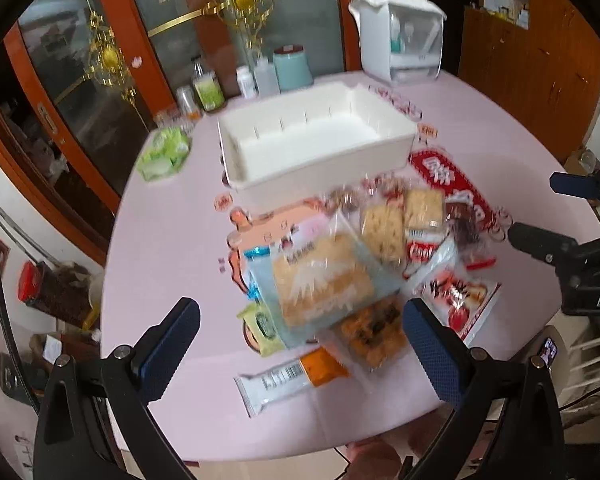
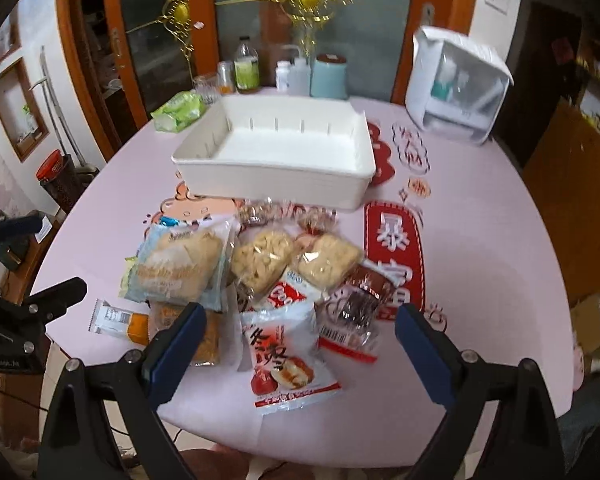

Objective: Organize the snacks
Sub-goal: 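Move left tool toward white-orange bar while right tool approaches red-white pastry bag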

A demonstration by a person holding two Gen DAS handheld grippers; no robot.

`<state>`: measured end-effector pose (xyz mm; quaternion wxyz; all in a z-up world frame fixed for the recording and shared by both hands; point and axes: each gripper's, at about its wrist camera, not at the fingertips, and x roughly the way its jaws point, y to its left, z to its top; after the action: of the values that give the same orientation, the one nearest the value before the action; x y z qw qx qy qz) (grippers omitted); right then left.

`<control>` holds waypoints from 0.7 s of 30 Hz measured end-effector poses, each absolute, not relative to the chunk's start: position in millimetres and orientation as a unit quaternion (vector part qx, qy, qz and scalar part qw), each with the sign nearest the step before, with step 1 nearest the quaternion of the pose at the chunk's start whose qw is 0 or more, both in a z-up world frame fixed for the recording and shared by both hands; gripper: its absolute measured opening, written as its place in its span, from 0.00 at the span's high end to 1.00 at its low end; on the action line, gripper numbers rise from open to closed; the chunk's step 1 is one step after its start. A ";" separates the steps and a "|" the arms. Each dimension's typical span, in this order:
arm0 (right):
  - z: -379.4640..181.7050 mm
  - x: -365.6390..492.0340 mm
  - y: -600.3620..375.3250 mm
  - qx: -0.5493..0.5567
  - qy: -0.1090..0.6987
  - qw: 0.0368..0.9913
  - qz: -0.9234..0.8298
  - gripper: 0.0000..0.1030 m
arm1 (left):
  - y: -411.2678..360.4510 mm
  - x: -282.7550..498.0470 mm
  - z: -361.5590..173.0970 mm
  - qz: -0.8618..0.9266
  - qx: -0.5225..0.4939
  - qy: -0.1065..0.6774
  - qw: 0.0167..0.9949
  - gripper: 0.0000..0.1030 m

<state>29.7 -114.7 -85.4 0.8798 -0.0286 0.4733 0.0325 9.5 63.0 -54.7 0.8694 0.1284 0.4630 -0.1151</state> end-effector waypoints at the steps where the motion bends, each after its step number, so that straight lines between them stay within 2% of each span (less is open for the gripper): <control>1: -89.1 30.7 -115.0 -0.024 0.478 0.878 0.032 0.11 | 65.3 12.2 -61.1 -0.112 0.121 0.473 0.866 0.02; 10: -121.7 35.1 -115.0 -0.003 0.507 0.861 0.022 0.12 | 84.1 29.2 -102.2 -0.101 0.106 0.518 0.843 0.02; 14: -130.7 34.7 -114.0 0.009 0.521 0.853 0.024 0.17 | 89.5 33.7 -116.9 -0.102 0.100 0.539 0.830 0.02; 21: -137.3 33.0 -114.0 0.018 0.523 0.852 0.017 0.17 | 91.9 33.2 -129.1 -0.100 0.077 0.554 0.823 0.02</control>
<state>33.0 -114.0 -137.3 0.8517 0.0184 0.5235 0.0167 33.2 91.9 -129.1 0.8228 0.0774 0.5542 -0.0998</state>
